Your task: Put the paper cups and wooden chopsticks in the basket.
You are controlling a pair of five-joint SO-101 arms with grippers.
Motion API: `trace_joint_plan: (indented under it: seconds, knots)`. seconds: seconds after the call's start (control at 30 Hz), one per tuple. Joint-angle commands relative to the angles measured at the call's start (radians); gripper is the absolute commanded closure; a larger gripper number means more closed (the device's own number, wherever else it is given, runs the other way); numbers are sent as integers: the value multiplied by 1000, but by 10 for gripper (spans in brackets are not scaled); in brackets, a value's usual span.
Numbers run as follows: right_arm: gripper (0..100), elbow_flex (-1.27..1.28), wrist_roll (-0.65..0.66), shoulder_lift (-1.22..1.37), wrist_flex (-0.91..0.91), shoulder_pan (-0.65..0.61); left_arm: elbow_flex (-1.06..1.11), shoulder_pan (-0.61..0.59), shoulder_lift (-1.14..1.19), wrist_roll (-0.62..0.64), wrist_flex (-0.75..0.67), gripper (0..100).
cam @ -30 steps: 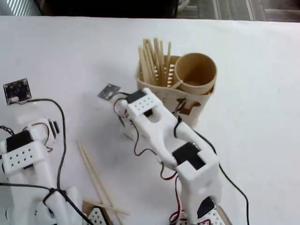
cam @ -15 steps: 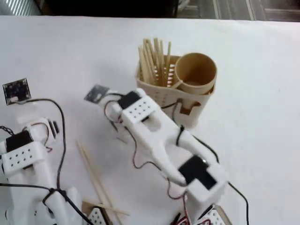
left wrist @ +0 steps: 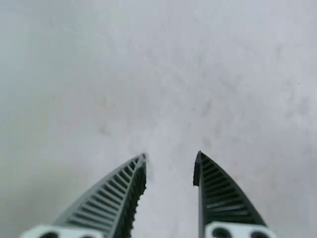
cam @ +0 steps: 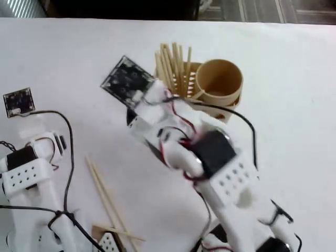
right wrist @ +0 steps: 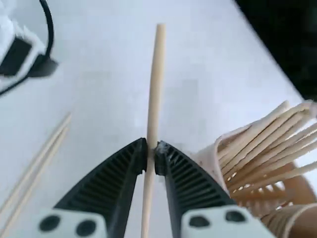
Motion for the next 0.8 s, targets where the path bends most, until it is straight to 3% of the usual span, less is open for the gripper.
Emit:
trace_joint_plan:
  seconds: [0.0,0.37,0.63,0.77]
  knots:
    - [981,-8,-43,-128,-153,-1,-3,-5,-27,-5,-17,831]
    - [981,38,-51,-162,-587,206,-3,-5,-27,-5,-17,831]
    - [981,364,-51,-160,-835,286,-3,-5,-27,-5,-17,831]
    - [980,463,-52,-160,-862,305,-3,-5,-27,-5,-17,831]
